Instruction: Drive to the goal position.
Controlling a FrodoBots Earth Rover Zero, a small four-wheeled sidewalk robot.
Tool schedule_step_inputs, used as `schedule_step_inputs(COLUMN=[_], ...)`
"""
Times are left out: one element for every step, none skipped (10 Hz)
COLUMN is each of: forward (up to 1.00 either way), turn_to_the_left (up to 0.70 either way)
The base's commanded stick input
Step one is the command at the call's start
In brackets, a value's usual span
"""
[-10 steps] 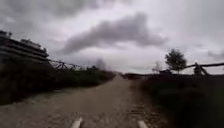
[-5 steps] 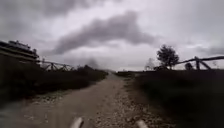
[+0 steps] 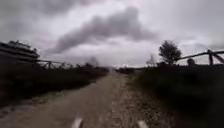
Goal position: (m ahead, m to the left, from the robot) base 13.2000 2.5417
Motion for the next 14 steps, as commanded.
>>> schedule_step_inputs(forward=[0.70, 0.70, 0.70, 0.70, 0.70, 0.70, 0.70, 0.70, 0.70, 0.70, 0.70, 0.70, 0.70, 0.70], turn_to_the_left=[0.00, 0.00, 0.00, 0.00, 0.00, 0.00, 0.00, -0.08, -0.23, -0.30, -0.10, 0.00, 0.00, 0.00])
